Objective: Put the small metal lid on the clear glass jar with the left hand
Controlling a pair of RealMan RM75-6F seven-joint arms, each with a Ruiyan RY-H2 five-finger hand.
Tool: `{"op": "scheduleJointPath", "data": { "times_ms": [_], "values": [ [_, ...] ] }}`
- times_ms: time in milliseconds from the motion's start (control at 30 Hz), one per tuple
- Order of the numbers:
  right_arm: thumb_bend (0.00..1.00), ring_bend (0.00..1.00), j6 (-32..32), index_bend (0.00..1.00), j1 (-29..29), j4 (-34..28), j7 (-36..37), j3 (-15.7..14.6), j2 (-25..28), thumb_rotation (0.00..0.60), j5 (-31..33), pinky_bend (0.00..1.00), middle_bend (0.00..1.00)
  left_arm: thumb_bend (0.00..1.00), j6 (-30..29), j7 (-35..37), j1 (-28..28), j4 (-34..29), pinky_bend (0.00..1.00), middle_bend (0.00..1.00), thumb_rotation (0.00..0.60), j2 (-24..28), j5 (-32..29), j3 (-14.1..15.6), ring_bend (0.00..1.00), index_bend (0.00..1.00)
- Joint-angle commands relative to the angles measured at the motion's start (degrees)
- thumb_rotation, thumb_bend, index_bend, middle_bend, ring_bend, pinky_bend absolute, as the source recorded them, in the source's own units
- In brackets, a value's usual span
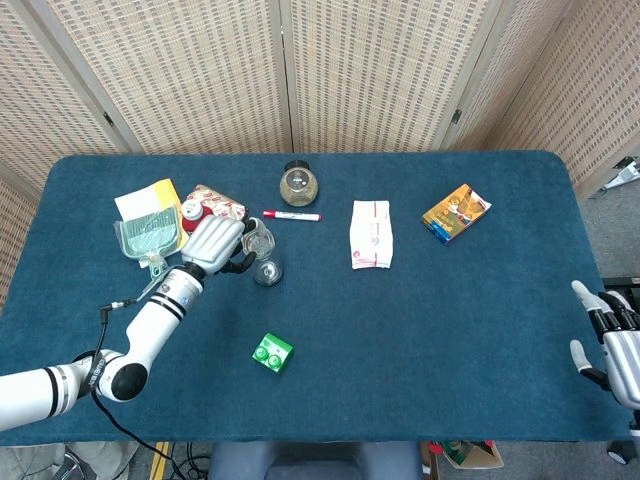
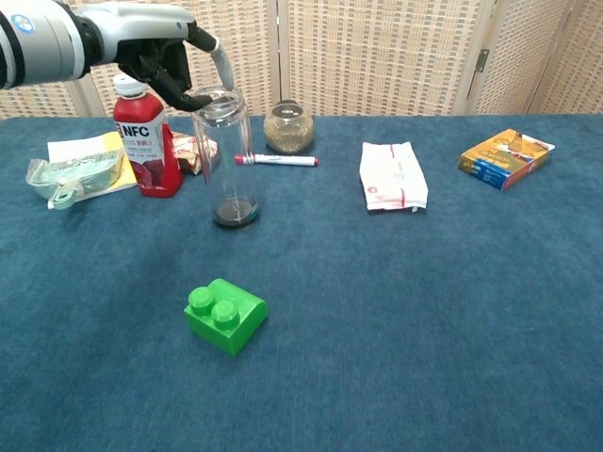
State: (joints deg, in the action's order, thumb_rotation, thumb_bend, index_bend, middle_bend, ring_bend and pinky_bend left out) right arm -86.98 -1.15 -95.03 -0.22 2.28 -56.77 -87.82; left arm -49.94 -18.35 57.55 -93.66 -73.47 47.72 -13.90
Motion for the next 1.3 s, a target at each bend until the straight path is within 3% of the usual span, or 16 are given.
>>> {"op": "scheduleJointPath", "data": {
  "times_ms": [33,1300],
  "values": [
    [0.44,0.11,0.0,0.05,0.0,0.0,0.1,0.0,0.0,0.600,0.0,0.28,0.21,0.43,0.1,-0.4,0.2,0.0,1.00,1.00,0.600,-0.1,-0.4,0.2,0.95,0.33],
    [0.44,0.11,0.0,0.05,0.2,0.4,0.3,0.1,-0.2,0.600,0.4,0.28,0.21,0.43,1.0,-4.0,2.2,0.1,1.00,1.00,0.600,-0.8,-3.8,2.2,0.95,0.32]
  ]
}}
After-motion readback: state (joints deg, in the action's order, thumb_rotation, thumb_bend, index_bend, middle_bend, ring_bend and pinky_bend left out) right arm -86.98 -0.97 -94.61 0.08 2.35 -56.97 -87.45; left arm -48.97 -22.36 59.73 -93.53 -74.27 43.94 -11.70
